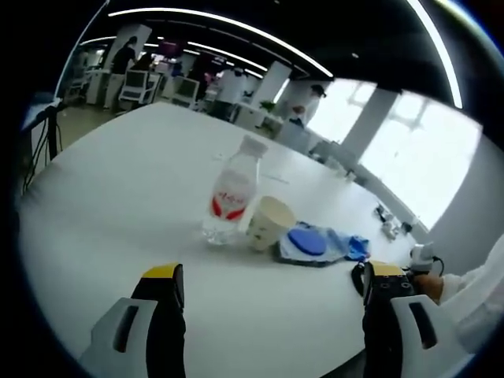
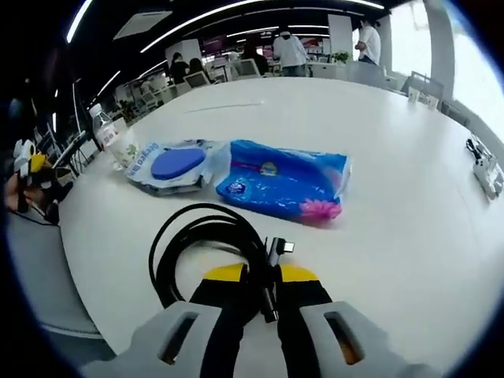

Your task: Arrange the tabletop items into an orderly group along one side of the table until the central work area is clear of visible clutter.

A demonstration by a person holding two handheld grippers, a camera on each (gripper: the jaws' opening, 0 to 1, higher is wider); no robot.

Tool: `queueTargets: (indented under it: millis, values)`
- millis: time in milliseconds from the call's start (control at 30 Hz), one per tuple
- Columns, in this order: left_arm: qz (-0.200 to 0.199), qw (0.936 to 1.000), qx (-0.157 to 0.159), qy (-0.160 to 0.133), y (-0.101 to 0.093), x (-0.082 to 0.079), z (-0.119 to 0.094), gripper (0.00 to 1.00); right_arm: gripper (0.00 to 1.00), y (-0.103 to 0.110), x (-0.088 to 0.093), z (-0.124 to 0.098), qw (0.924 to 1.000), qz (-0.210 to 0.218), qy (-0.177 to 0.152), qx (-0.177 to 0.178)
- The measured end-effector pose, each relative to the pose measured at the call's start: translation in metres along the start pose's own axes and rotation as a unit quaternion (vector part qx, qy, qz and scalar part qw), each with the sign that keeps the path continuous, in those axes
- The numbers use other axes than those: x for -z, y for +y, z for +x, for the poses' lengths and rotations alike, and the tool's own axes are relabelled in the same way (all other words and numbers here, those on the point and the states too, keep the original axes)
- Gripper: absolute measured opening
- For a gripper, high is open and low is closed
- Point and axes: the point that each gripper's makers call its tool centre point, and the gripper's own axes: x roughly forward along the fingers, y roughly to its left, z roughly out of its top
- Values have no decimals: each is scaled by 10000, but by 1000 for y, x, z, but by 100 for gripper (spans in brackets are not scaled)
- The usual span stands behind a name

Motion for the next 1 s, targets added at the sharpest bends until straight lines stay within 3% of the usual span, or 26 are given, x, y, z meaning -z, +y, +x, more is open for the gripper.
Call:
queueTargets:
  millis: [233, 367, 500, 700, 867, 900, 1000]
  values:
    - [-26, 10000, 20, 15, -2, 2, -1, 91, 15, 7, 0, -4, 10000, 27, -83, 6]
    - [-2, 10000, 46, -17, -7, 2, 0, 91, 37, 8, -16, -9, 9990, 9, -447, -43]
    - [37, 10000, 42, -15, -6, 1, 1, 92, 49, 13, -27, -19, 9972, 112, -722, -145]
    - [413, 9991, 29, 66, -10, -2, 2, 93, 77, 9, -23, -27, 9977, 186, -641, -99]
    - [473, 9988, 15, 82, -10, -6, 0, 93, 77, 16, -28, -46, 9969, 194, -736, -204]
    - [580, 9980, -18, 241, -9, -1, -1, 92, 77, 18, -28, -45, 9968, 170, -752, -214]
    - [827, 9959, -96, 361, -8, 1, 0, 93, 77, 25, -36, -54, 9957, 197, -861, -276]
